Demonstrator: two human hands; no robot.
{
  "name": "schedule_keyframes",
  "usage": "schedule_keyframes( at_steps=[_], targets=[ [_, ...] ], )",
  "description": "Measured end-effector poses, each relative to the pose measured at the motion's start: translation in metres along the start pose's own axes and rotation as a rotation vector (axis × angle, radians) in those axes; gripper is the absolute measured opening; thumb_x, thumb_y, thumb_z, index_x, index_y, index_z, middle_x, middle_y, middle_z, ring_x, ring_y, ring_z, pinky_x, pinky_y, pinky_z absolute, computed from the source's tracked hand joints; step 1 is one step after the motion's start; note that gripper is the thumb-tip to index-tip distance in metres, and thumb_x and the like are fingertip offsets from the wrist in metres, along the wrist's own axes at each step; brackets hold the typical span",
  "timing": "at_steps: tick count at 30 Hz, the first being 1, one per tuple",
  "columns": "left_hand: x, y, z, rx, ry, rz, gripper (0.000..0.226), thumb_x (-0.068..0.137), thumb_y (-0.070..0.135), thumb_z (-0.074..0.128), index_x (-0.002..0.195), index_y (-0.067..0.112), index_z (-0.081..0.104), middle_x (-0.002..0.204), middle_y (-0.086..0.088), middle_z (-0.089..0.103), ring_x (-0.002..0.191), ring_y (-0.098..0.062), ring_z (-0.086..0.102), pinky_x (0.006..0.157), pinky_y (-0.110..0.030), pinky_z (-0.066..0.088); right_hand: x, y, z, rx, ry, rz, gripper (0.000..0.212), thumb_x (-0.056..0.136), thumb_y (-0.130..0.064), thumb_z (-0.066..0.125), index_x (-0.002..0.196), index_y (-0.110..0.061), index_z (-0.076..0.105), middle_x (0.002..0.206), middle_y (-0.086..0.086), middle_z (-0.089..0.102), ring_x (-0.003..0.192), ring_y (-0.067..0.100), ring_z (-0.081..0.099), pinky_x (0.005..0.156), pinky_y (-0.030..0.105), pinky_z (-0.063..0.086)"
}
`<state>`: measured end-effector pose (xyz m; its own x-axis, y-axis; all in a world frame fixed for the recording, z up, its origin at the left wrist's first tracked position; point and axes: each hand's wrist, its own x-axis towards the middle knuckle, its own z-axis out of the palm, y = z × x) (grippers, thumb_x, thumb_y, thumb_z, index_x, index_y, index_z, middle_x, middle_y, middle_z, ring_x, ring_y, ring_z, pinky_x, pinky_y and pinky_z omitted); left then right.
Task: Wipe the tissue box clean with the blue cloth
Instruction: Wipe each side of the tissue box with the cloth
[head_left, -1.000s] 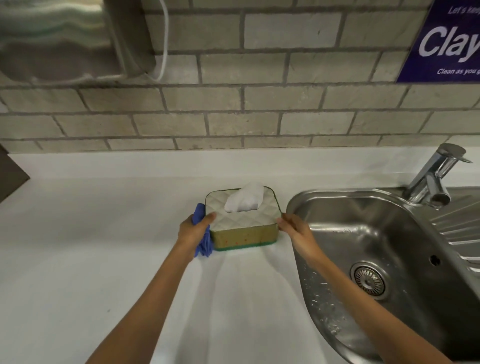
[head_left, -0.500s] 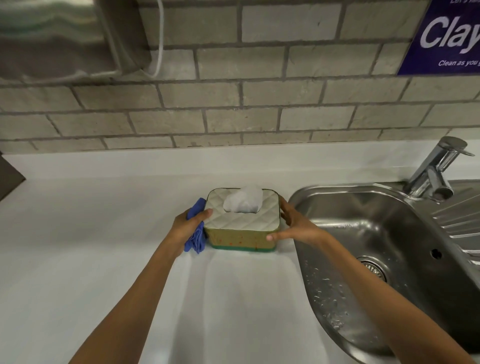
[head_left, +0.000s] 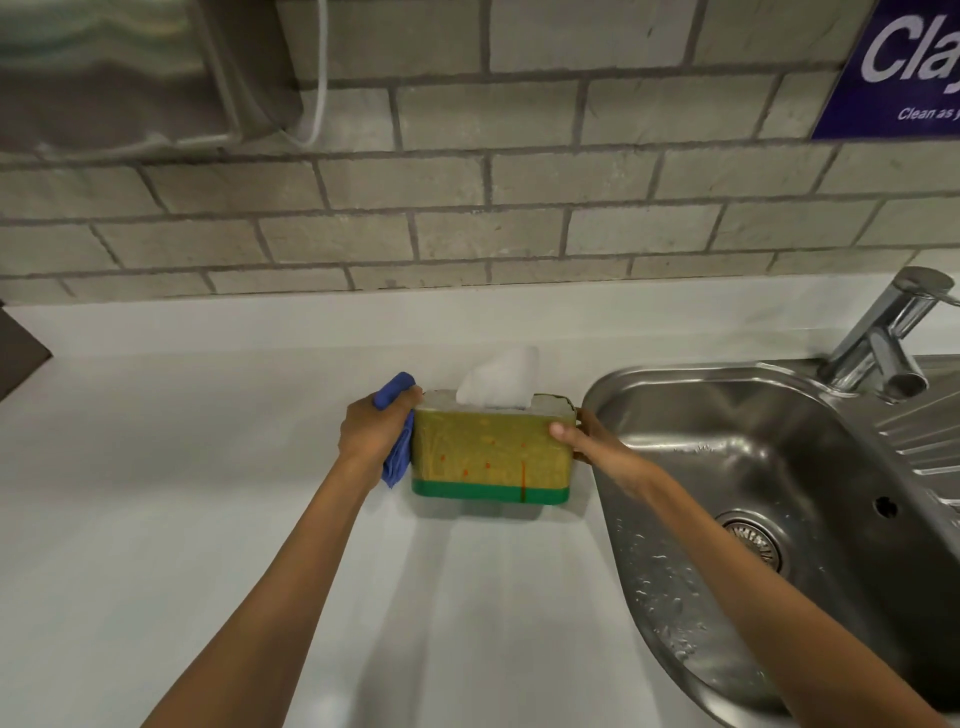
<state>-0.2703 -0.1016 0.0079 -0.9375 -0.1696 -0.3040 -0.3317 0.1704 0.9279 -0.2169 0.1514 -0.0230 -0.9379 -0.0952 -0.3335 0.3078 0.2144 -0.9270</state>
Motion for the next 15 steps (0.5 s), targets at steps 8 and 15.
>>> schedule_keyframes(
  at_steps=[8, 15],
  targets=[
    [-0.019, 0.005, 0.011, 0.065, 0.071, 0.168, 0.038, 0.091, 0.046, 0.043, 0.063, 0.022, 0.05, 0.065, 0.0, 0.057, 0.072, -0.022, 0.056, 0.079, -0.039, 0.047, -0.002, -0.001, 0.006, 0.119, -0.063, -0.01, 0.088, 0.028, -0.09, 0.057, 0.096, -0.034, 0.053, 0.104, -0.011, 0.062, 0.097, 0.001, 0.06, 0.093, 0.023, 0.045],
    [-0.024, -0.001, 0.018, 0.068, 0.118, 0.236, 0.035, 0.095, 0.04, 0.039, 0.063, 0.027, 0.049, 0.066, 0.004, 0.055, 0.071, -0.02, 0.054, 0.074, -0.033, 0.042, 0.004, 0.003, 0.001, 0.121, -0.023, 0.043, 0.075, 0.051, -0.079, 0.047, 0.109, -0.032, 0.05, 0.116, 0.001, 0.061, 0.103, 0.009, 0.059, 0.092, 0.028, 0.044]
  ],
)
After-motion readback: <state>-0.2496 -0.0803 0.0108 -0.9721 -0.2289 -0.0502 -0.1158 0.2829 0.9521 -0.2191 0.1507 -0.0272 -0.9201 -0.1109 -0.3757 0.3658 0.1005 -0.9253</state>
